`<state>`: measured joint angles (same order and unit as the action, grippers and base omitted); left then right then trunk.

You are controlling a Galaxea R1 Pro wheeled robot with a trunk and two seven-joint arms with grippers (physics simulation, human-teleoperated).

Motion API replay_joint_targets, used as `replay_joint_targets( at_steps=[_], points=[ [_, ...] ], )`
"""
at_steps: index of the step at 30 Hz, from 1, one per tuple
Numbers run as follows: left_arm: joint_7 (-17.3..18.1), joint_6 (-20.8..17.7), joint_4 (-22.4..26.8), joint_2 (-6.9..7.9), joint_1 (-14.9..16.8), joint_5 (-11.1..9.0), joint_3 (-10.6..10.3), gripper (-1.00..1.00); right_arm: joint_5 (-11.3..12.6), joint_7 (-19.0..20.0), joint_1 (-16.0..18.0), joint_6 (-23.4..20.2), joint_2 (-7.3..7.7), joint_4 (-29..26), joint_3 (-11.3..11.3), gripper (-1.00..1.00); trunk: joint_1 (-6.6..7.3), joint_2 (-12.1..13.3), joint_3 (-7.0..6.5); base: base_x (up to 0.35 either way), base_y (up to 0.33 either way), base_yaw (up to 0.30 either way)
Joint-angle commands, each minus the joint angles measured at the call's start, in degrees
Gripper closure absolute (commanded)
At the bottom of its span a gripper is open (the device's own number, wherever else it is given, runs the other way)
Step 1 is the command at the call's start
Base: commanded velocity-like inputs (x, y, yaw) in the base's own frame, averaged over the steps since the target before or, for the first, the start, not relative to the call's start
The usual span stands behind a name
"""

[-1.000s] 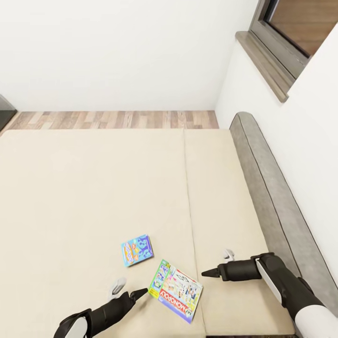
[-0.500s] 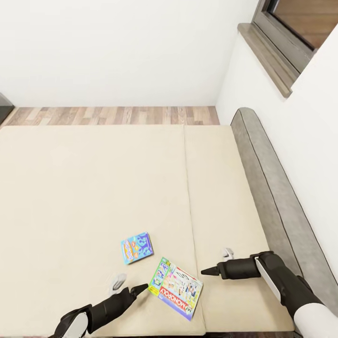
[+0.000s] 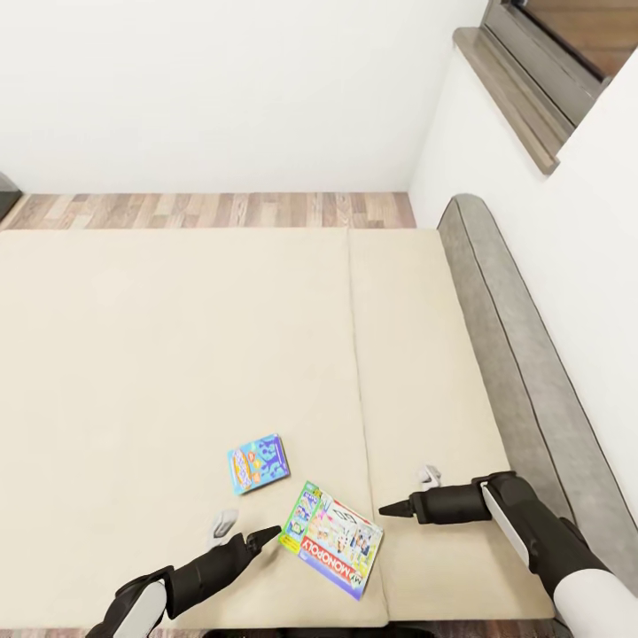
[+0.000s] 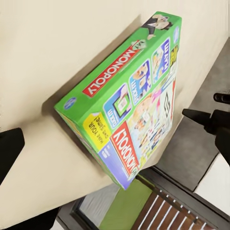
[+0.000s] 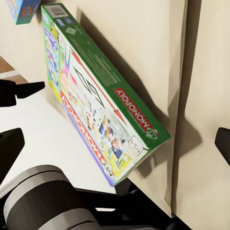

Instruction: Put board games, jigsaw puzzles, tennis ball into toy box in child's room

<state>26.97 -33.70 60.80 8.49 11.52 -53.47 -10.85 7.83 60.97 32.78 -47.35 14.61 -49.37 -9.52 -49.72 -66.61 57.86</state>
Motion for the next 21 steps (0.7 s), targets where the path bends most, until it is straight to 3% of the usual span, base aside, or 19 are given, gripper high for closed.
replay_joint_targets(
  at_steps=[1, 21],
  points=[
    [-0.1, -0.3, 0.0, 0.04, 0.0, -0.4, -0.1, -1.0, 0.6, -0.2, 0.0, -0.5, 0.07, 0.0, -0.2, -1.0, 0.0, 0.0, 0.12, 0.0, 0.0, 0.0],
    [0.7, -0.3, 0.0, 0.11, 0.8, -0.4, -0.1, -1.0, 0.6, -0.3, 0.2, -0.3, 0.1, 0.0, -0.2, -1.0, 0.0, 0.0, 1.68, 0.0, 0.0, 0.008]
  ],
)
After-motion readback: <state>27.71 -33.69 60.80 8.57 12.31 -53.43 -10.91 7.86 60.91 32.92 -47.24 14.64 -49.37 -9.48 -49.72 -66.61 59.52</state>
